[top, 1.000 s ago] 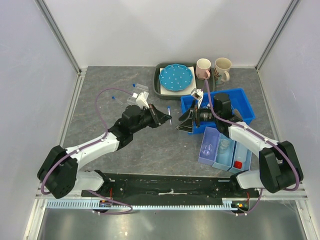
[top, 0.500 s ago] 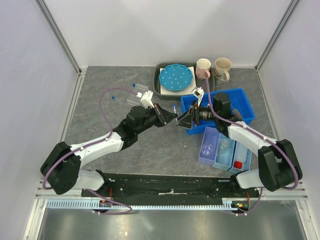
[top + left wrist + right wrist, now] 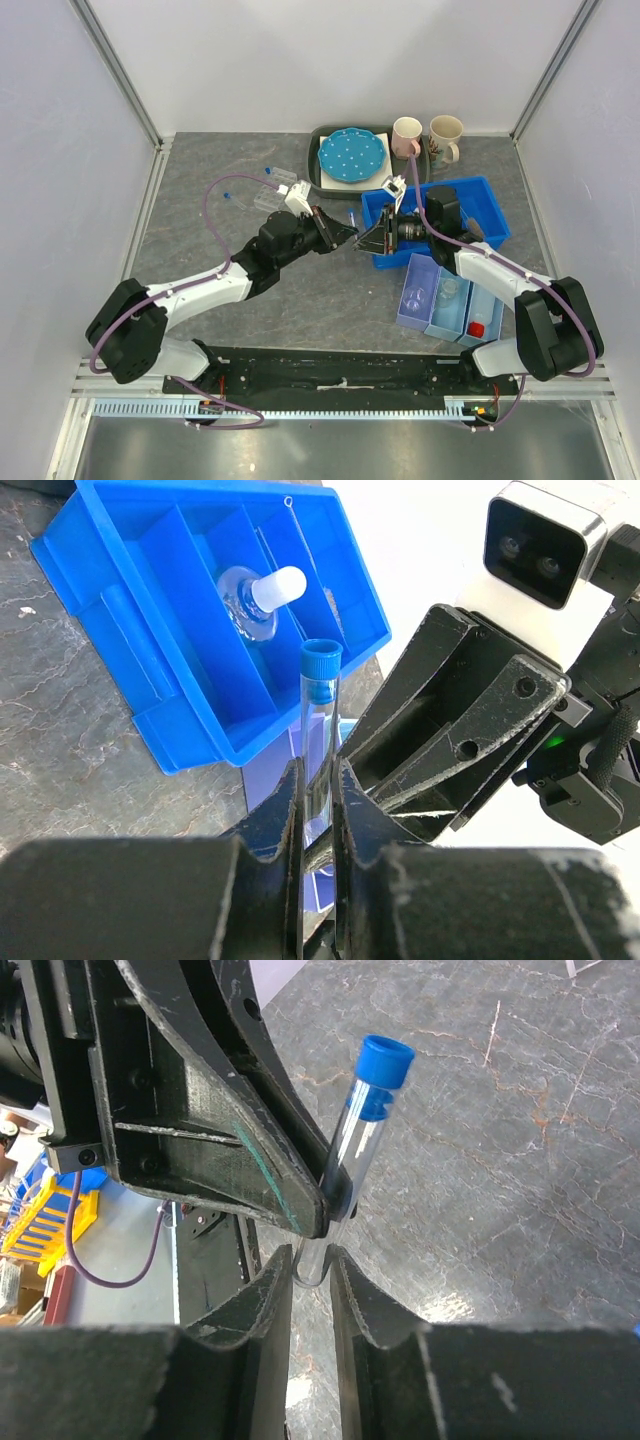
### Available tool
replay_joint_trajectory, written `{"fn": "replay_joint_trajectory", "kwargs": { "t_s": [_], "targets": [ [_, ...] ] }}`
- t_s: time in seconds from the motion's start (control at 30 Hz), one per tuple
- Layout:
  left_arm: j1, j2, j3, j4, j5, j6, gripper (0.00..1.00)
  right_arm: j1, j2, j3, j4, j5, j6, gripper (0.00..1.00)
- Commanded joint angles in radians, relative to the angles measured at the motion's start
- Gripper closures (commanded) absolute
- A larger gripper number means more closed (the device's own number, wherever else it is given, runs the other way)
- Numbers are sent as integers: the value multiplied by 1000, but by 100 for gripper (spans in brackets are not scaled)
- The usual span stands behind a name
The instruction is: Organize the chemistry lab equipment
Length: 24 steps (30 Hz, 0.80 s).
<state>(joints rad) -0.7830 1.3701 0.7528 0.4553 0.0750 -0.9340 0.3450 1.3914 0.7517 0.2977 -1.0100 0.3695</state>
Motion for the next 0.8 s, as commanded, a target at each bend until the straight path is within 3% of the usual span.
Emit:
{"fn": "replay_joint_trajectory", "kwargs": {
  "t_s": [0.0,0.2,0.3,0.5,0.6,0.77],
  "targets": [
    [-21,4,45,46,6,4,92,-1,17,32,-11,13,-50,75],
    [-21,-19,28,25,16,24,72,-1,12,48,-57,27,-104,82],
    [-21,-45,19,2,8,50,52,0,8,48,-65,25,-115,83],
    [-18,-103,45,-154,-33,124,29,-1,1,55,-98,19,-164,84],
    [1,-114,95,-297,-54,170,24,0,-2,61,-132,14,-208,84],
    [89,-100,206,-480,72,222,24,8,-14,74,-183,-6,-290,84]
  ]
}}
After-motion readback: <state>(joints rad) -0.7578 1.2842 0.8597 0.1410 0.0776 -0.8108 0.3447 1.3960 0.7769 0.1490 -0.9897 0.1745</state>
